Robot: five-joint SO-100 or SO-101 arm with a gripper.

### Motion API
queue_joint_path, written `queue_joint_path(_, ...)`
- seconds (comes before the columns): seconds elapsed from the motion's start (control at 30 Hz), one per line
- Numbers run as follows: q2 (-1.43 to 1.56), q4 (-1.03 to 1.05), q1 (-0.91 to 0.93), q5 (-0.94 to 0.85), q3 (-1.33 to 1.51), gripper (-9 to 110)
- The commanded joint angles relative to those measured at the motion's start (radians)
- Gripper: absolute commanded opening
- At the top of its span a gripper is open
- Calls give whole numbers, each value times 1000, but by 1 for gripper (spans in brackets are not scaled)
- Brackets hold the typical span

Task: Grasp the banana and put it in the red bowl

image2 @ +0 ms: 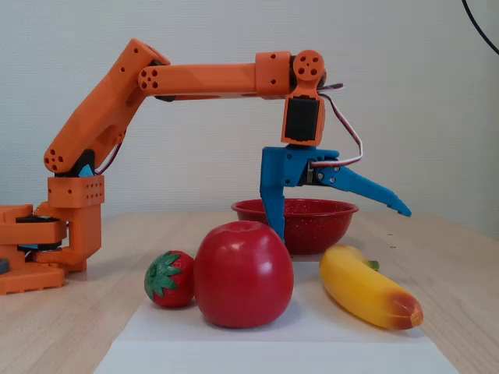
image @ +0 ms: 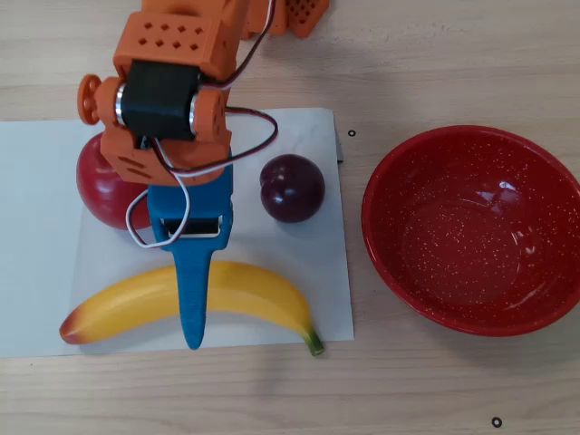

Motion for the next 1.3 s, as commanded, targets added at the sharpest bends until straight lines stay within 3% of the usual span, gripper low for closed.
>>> queue_joint_path(0.0,46,0,29,26,-132,79)
queue_joint_path(0.67,-199,-8,38,54,-341,71)
queue_joint_path(0.8,-212,-5,37,49,-341,59)
queue_joint_path(1.13,-193,40,26,41,-362,11)
queue_joint_path(1.27,-164,44,21,38,-360,0)
